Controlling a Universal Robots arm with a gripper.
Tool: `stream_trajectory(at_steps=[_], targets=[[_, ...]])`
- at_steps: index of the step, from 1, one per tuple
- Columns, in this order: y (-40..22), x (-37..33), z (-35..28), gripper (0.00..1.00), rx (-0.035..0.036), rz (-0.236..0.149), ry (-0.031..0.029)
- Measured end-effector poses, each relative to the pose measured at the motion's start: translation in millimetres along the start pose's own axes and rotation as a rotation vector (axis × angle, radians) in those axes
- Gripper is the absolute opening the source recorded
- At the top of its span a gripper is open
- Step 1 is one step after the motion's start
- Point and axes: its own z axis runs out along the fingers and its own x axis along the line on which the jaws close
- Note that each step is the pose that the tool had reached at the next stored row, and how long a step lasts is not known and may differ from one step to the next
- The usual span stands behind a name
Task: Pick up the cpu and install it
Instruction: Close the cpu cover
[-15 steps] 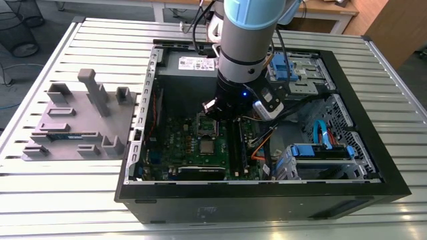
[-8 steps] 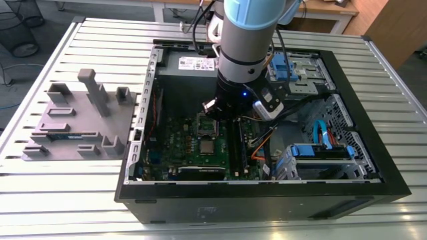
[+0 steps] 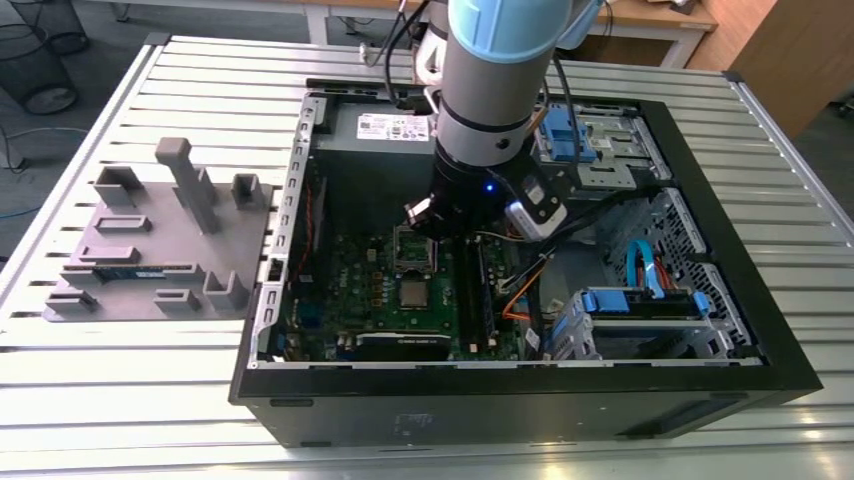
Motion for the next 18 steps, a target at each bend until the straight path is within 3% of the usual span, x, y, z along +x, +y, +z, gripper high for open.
stream_trajectory(at_steps=[7,18], targets=[[1.3,-1.1,0.3,0.11,-0.0066,-0.026,-0.0003],[13.0,-5.1,5.3,0.11,-0.0099,-0.032,-0.0011]])
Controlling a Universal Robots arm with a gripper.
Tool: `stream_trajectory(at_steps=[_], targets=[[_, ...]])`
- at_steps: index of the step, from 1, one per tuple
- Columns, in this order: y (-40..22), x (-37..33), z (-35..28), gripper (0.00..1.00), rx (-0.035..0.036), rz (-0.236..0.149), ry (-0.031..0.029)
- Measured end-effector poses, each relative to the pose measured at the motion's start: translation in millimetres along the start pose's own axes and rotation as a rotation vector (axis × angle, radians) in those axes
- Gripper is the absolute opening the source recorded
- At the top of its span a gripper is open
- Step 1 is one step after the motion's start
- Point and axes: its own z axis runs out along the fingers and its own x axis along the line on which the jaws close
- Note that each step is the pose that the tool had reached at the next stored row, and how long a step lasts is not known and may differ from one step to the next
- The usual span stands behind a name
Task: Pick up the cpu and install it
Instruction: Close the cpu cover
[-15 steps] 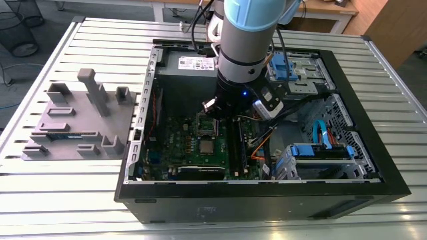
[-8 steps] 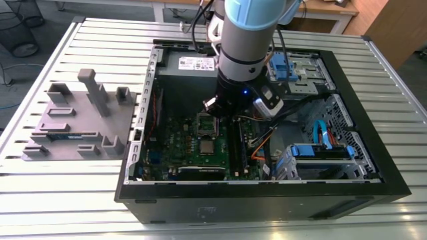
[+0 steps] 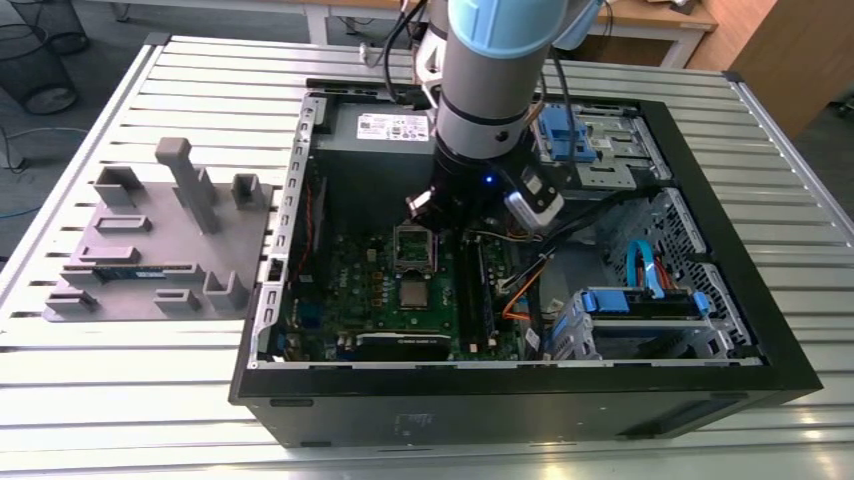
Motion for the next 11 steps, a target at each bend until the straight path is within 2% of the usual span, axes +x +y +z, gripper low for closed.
stream_trajectory(at_steps=[7,11], targets=[[6.4,-1.2,4.3,0.11,-0.0013,-0.005,-0.0001],[9.1,1.2,5.5,0.11,-0.0014,-0.005,-0.0001]])
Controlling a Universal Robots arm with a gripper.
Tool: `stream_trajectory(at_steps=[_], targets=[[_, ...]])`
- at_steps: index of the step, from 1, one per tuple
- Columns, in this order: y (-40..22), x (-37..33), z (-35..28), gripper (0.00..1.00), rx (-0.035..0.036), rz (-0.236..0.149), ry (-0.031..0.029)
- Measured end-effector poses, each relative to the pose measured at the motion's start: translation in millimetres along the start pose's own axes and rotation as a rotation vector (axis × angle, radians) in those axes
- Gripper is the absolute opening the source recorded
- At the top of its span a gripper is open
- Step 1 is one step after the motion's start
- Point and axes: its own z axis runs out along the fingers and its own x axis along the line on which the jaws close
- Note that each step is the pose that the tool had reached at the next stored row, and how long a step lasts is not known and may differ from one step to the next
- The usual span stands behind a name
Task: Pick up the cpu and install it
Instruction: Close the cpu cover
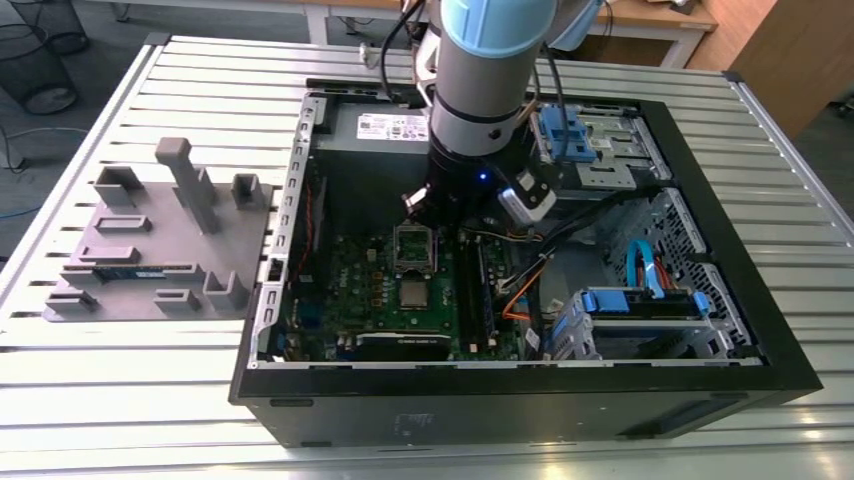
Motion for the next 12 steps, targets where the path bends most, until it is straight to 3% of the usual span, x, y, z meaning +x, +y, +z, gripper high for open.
stream_trajectory(at_steps=[12], targets=[[0.7,0.2,1.4,0.11,-0.0023,-0.064,0.0039]])
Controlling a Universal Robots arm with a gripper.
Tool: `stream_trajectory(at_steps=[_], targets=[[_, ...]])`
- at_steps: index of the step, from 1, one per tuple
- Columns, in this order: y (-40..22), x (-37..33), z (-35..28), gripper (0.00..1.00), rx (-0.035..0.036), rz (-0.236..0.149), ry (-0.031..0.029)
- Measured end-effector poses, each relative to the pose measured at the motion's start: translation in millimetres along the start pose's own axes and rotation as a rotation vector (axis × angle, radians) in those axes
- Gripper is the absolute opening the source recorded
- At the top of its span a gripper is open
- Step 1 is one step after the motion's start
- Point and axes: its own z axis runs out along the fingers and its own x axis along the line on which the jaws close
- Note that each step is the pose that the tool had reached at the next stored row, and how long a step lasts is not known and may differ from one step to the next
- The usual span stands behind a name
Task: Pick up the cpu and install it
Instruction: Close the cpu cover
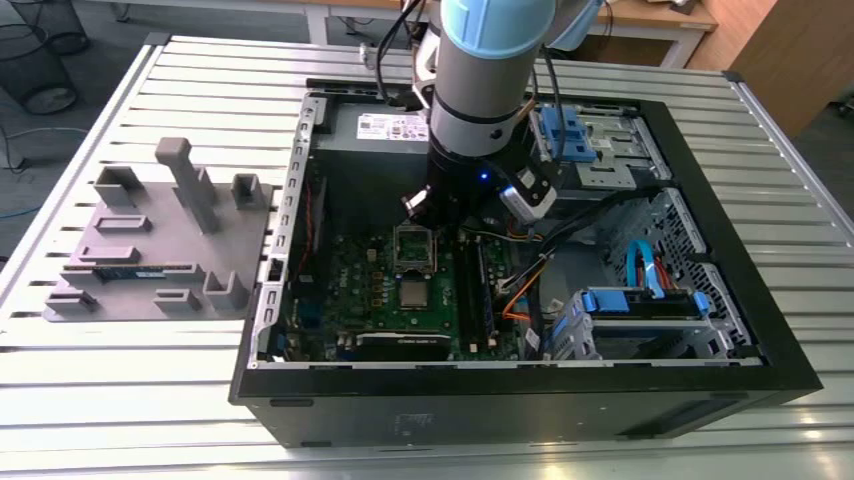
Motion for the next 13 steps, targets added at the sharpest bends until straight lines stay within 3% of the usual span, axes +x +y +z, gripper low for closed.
stream_trajectory(at_steps=[13], targets=[[-0.4,-1.6,-0.8,0.11,-0.0008,-0.008,0.0003]])
